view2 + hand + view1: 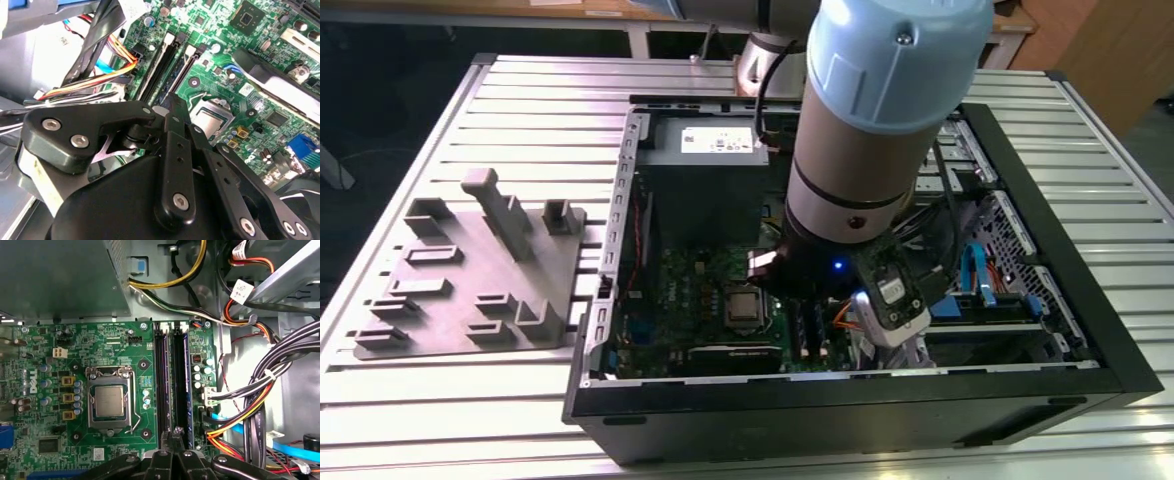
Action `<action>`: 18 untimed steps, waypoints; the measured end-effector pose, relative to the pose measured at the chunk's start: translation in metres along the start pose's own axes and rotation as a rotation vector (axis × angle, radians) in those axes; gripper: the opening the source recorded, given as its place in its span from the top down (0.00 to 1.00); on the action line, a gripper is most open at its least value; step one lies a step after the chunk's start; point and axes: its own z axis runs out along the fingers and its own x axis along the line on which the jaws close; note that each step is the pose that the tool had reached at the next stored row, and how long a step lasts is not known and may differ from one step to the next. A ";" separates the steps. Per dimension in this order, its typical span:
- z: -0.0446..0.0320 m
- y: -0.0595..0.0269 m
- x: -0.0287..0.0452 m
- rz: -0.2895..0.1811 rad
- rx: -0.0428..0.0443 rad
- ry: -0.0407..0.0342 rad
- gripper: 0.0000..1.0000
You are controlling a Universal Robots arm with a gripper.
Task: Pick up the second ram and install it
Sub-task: 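Press down the second ram until it locks into place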
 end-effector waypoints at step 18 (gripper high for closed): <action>0.0029 0.0399 0.0049 0.000 0.0002 0.0000 0.90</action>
